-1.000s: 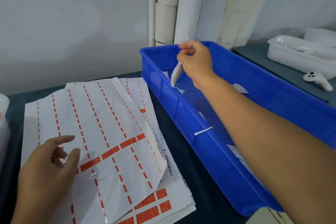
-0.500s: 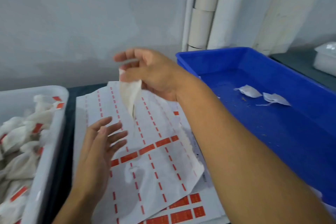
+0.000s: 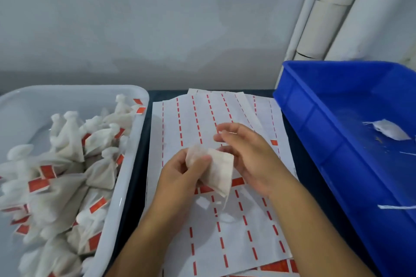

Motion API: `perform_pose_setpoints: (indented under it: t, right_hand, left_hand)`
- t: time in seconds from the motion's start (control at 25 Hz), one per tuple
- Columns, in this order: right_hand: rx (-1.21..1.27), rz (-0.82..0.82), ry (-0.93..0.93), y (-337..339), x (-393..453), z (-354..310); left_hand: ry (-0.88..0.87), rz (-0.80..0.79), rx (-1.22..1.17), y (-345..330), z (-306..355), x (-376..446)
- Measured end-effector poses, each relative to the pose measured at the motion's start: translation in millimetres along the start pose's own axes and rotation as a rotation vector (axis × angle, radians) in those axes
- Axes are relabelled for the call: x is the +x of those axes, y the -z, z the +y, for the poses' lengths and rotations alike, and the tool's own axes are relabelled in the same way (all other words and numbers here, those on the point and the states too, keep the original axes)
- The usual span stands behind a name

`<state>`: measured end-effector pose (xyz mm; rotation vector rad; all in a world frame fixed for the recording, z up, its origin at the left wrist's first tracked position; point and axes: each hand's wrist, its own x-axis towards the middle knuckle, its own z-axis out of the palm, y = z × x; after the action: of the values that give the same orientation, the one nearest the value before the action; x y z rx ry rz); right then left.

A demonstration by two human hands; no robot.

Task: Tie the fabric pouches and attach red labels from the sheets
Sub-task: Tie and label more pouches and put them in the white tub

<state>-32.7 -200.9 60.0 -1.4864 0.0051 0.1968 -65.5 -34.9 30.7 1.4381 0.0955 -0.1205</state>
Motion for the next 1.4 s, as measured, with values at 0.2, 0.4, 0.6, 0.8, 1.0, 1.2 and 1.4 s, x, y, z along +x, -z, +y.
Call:
perform_pose_setpoints:
  t: [0.2, 0.4, 0.6, 0.8, 1.0, 1.2, 1.4]
  right_hand:
    - [-0.174, -0.046, 0.058, 5, -19, 17]
    - [-0.494, -0.039, 0.126, 3, -31, 27]
    - [-0.539, -0.090, 0.145, 7, -36, 22]
    - [-0.392, -0.046, 0.305, 4, -41, 13]
    - [-0.294, -0.002, 0.378, 5, -43, 8]
    - [-0.316, -0.100, 0.348, 2, -45, 5]
    - [-0.301, -0.078, 0.269, 2, -45, 3]
  left_hand:
    - [0.035, 0.158, 0.041, 0, -4, 1]
    - [0.079, 0.218, -0.171, 2, 2, 5]
    - [0.193, 0.221, -0.384, 1, 0, 6]
    - [0.205, 0.141, -0.253, 0, 0, 4]
    - [-0.090, -0.056, 0.195, -3, 2, -4]
    - [-0.232, -0.193, 0.352, -9, -2, -9]
    - [-0.168, -0.107, 0.270, -4, -5, -5]
